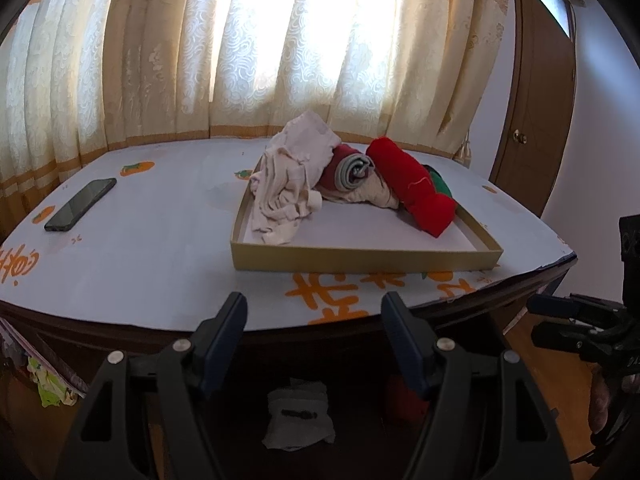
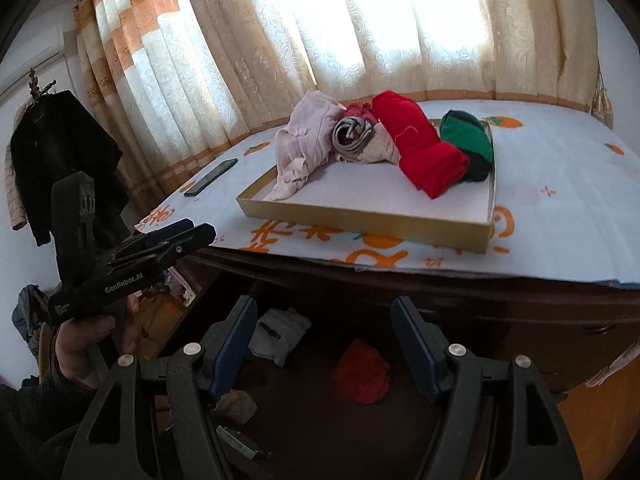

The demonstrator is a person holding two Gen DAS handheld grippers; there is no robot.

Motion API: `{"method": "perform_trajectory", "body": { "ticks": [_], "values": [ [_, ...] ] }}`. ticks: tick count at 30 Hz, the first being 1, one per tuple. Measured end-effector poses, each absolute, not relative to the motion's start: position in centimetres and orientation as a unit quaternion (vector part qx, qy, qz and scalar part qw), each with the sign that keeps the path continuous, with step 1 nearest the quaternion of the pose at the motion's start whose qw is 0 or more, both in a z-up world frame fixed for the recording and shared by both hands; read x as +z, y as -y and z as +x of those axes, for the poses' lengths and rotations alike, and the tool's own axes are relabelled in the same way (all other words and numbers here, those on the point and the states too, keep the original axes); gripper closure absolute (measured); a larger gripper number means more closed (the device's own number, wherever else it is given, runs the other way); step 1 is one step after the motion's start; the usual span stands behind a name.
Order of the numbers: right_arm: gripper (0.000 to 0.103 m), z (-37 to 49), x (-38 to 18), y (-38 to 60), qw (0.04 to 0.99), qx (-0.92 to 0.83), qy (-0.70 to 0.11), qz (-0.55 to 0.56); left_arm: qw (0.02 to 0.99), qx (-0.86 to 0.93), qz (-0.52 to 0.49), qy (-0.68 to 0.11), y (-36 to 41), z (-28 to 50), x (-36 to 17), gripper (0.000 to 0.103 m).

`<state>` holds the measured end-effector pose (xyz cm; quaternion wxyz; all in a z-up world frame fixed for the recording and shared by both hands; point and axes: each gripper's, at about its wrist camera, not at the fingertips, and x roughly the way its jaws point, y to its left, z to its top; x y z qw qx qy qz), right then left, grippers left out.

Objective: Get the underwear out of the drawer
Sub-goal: 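Withdraw both open tools from the tray down toward the drawer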

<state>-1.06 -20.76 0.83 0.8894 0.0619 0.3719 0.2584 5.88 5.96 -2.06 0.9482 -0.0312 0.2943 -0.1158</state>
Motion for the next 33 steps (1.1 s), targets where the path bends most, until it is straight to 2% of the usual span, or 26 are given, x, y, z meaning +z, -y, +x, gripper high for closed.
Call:
{"method": "perform_trajectory", "body": {
  "ticks": [15, 33],
  "values": [
    [0.031, -2.3, -0.6, 20.5, 0.884, 0.256, -0.386, 0.068, 0.939, -0.113, -0.05, -0.32, -7.3, 4.1, -3.7, 0.033],
    [0.031, -3.7, -2.5, 20.1, 0.875, 0.253, -0.412, 0.026, 0.911, -0.126, -0.009, -0.394, -7.1, 1.9, -7.4, 0.033]
  ]
}}
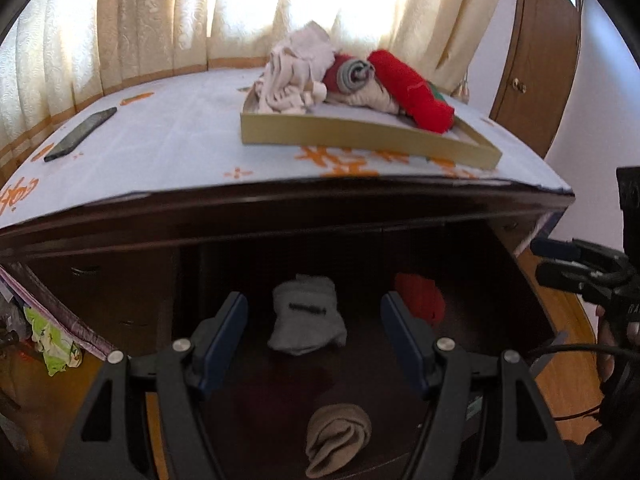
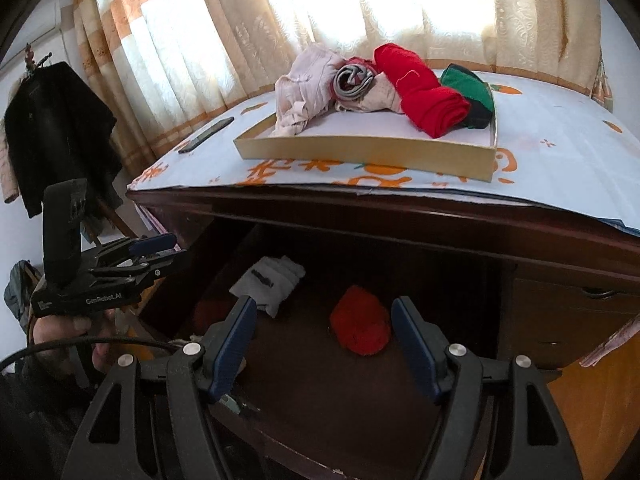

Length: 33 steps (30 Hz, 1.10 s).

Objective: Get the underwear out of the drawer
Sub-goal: 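Withdraw both open tools from the tray down toward the drawer, then grasp the red sock with the right tool while the left tool grasps the dark red garment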

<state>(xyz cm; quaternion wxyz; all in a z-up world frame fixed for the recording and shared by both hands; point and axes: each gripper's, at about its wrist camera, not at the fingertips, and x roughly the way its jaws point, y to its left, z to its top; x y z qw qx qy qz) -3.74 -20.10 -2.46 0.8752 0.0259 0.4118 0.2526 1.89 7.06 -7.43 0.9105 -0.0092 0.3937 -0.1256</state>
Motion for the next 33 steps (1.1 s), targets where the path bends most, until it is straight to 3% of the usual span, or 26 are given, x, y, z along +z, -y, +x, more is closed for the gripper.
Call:
{"method": "perform_trajectory", "body": {
  "ticks": [17, 33],
  "values": [
    [0.031, -3.7, -4.5, 19.2, 0.866, 0.246, -0.433, -0.032, 0.873, -0.103, 0.043, -0.475, -7.6, 3.2, -11.7, 0.033],
    [0.031, 0.0, -8.3, 15.2, 0.841, 0.242, -0.458, -0.159, 0.82, -0.127, 0.075, -0.553, -7.4, 5.8, -14.8, 0.033]
  ]
}}
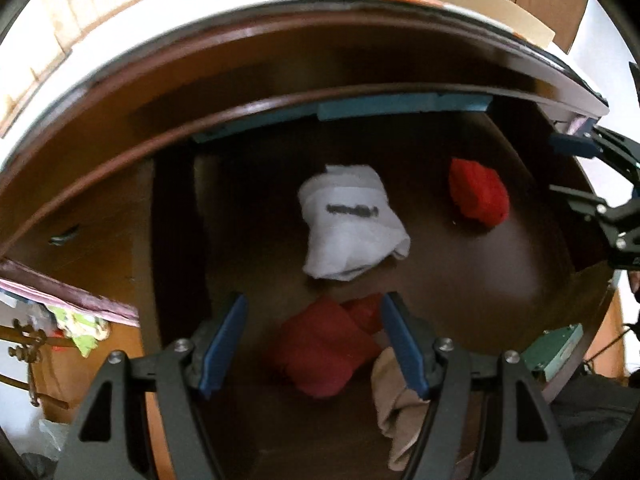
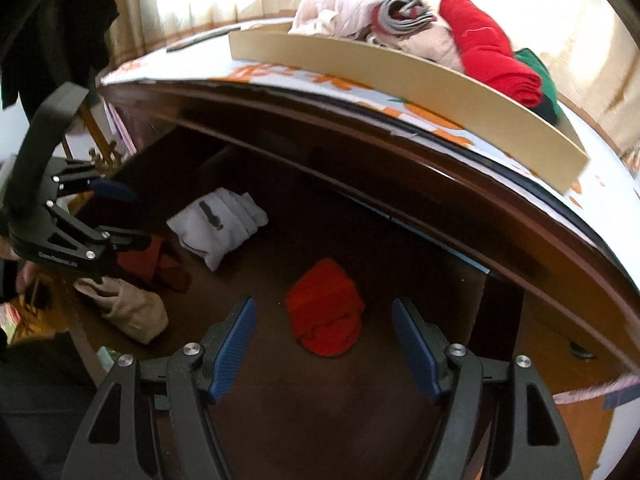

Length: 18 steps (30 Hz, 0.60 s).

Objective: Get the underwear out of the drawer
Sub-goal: 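Grasp the red sock with the right tool while the left tool grasps the dark red garment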

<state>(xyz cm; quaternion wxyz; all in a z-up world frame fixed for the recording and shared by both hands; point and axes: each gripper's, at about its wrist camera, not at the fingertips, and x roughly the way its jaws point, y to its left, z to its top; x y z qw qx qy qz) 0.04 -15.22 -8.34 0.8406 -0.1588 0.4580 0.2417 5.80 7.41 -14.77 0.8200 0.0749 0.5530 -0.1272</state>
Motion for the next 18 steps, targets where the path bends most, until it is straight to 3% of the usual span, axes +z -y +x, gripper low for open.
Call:
{"method": "perform_trajectory", "body": {
  "ticks": [18],
  "values": [
    [0.031, 1.9, -11.7, 12.4, 0.792, 0.263, -0.502, -0.228, 0.778, -0.14, 0.149, -0.594, -5.0, 7.3, -17.0, 0.031]
  ]
}}
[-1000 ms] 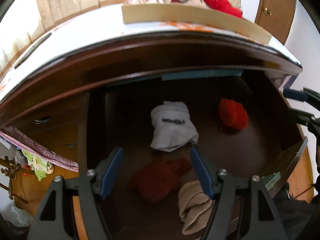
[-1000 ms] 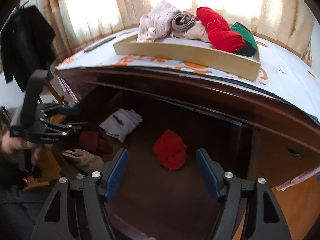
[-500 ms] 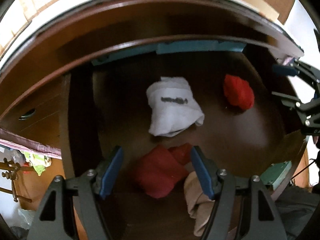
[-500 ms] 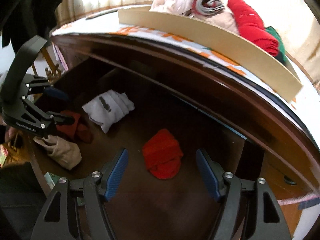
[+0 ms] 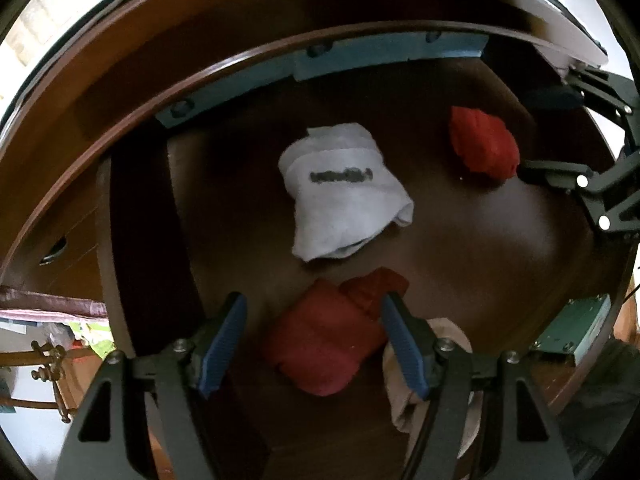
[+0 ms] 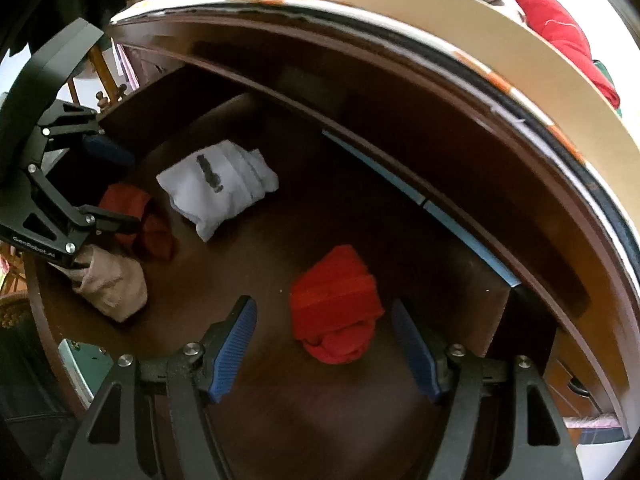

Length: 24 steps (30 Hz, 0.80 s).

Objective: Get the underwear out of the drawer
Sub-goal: 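Grasp the red sock with the right tool while the left tool grasps the dark red garment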

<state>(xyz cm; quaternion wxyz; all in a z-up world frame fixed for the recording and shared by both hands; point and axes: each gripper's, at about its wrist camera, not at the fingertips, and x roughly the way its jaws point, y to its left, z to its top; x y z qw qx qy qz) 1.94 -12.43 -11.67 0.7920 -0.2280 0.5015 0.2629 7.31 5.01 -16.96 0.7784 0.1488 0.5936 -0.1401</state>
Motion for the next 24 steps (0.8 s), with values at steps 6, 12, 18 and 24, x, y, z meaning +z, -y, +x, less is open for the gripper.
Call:
{"method": "perform_trajectory", "body": {
  "ticks": [6, 12, 18, 24],
  "values": [
    [0.031, 2.3, -12.4, 11.7, 0.78, 0.269, -0.514, -0.236, 0.765, -0.152, 0.179, -0.599, -3.7, 7.4, -17.5, 0.03],
    [0.031, 2.8, -13.2, 11.1, 0.768, 0.27, -0.526, -0.246, 0.745, -0.175, 0.187, -0.616, -2.2, 8.2, -18.3, 0.03],
    [0.031, 3.4, -14.2, 10.5, 0.754, 0.271, -0.54, -0.258, 0.723, -0.195, 0.163, -0.643, -1.8, 9.4, -19.2, 0.032],
    [0.031, 4.0, -15.1, 10.2, 0.745, 0.269, -0.554, -0.257, 0.709, -0.209, 0.142, -0.659, -1.4, 10.4, -19.8, 0.045]
  ]
}}
